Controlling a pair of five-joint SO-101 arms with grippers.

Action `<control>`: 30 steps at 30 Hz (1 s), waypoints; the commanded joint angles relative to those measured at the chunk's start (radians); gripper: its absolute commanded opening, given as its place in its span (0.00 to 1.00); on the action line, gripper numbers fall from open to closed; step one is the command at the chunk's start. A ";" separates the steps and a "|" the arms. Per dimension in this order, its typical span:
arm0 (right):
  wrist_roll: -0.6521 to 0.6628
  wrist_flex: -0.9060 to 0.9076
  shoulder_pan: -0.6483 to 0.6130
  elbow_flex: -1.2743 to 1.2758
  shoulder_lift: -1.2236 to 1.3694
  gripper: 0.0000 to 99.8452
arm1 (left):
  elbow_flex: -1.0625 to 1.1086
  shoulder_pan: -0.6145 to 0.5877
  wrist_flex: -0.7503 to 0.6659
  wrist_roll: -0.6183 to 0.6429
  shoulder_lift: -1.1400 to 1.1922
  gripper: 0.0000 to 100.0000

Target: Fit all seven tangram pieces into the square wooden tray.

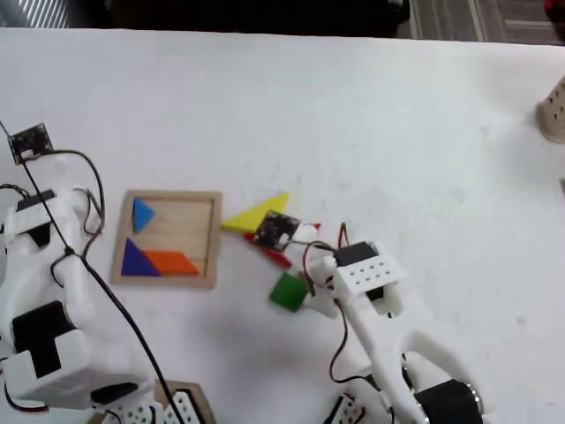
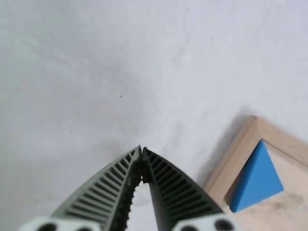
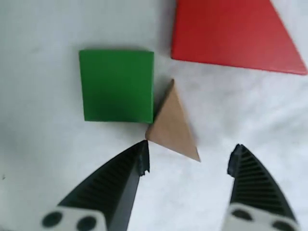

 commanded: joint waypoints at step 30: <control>0.063 -0.065 -0.062 -0.003 -0.007 0.26 | -0.003 0.012 -0.020 -0.006 -0.042 0.03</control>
